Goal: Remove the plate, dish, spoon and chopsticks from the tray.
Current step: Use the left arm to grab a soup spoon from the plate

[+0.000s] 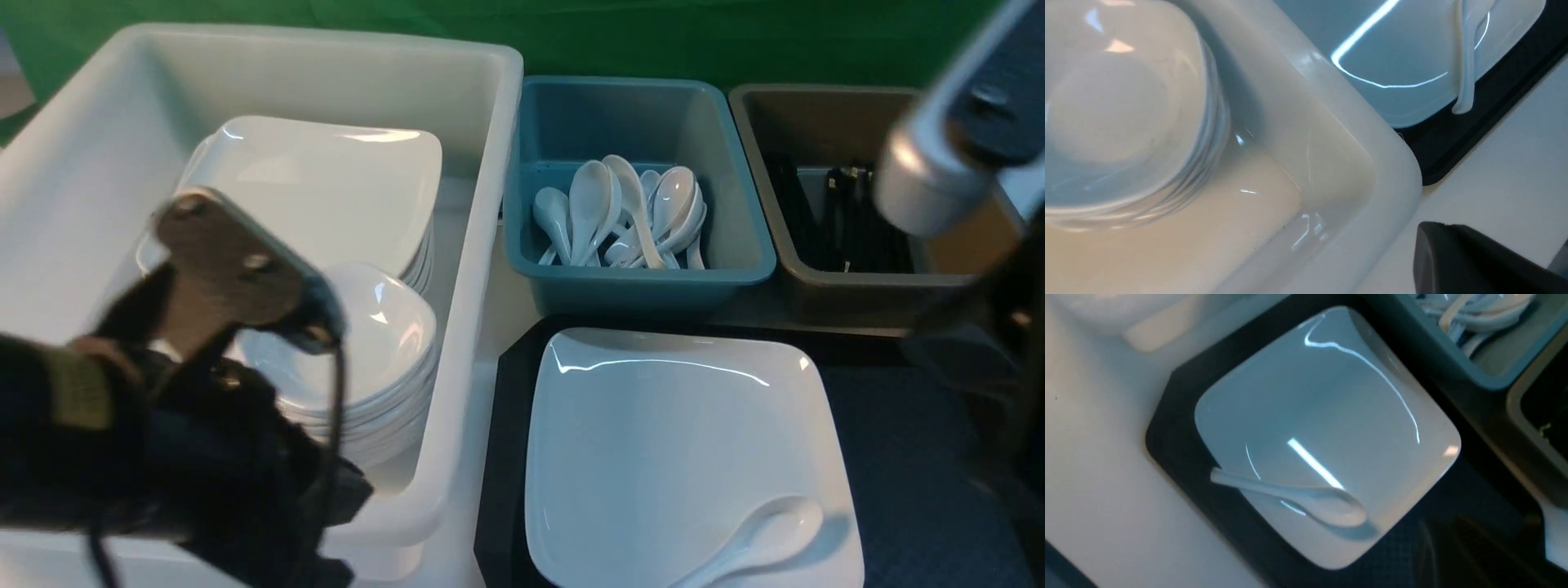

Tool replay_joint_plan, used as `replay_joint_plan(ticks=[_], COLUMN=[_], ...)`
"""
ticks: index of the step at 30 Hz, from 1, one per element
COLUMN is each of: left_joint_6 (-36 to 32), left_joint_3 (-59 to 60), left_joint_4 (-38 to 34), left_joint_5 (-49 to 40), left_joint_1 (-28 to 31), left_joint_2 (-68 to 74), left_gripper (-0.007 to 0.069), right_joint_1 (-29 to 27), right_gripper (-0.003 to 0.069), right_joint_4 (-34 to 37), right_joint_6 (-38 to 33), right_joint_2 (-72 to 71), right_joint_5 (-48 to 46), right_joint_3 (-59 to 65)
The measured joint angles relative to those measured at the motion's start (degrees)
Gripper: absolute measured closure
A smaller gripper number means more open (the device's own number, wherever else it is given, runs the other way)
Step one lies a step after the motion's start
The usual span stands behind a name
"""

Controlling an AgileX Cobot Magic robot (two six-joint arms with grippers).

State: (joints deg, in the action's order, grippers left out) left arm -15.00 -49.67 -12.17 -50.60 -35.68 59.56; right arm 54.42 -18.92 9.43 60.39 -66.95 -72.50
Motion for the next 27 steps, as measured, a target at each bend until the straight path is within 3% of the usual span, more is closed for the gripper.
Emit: replay_joint_plan(ticks=[5,9,14,17,20,21,23,27], left_joint_6=[-7.4,-5.7,-4.5,-4.3,-3.5,-3.5,-2.7,-2.3], left_joint_3=[-7.4,-16.3,-27.9,-34.3,-39.2,-39.2,-40.9,-41.3], left_joint_4=[-4.3,1.2,0.8,0.6,1.5,1.5,3.4,4.8], left_joint_5=[1.6,2.3,0.5,-1.5,-3.7,-3.7,-4.2,-4.1], left_joint_1=[-3.8,-11.2,-14.8,-15.9,-17.6,-17.6,-18.6,-18.8], left_joint_2=[16.4,28.0,41.0,47.7,54.4,54.4,57.4,58.9], left_gripper=[0.0604,0.0604,0.0575,0.0508,0.0393,0.0393,0.0279,0.0195], right_joint_1=[0.0,0.0,0.0,0.0,0.0,0.0,0.0,0.0], right_gripper=[0.058,0.058,0.058,0.058,0.0579,0.0579,0.0578,0.0578], right_joint_4=[0.3,1.0,1.1,1.2,1.8,1.8,3.1,3.9], right_joint_6=[5.0,6.4,8.0,8.2,8.6,8.6,8.6,7.8], right_joint_2=[-13.1,-22.0,-29.0,-31.2,-32.7,-32.7,-32.8,-32.8], right_joint_5=[0.0,0.0,0.0,0.0,0.0,0.0,0.0,0.0], right_joint_3=[10.5,15.6,18.0,18.8,19.2,19.2,19.2,19.2])
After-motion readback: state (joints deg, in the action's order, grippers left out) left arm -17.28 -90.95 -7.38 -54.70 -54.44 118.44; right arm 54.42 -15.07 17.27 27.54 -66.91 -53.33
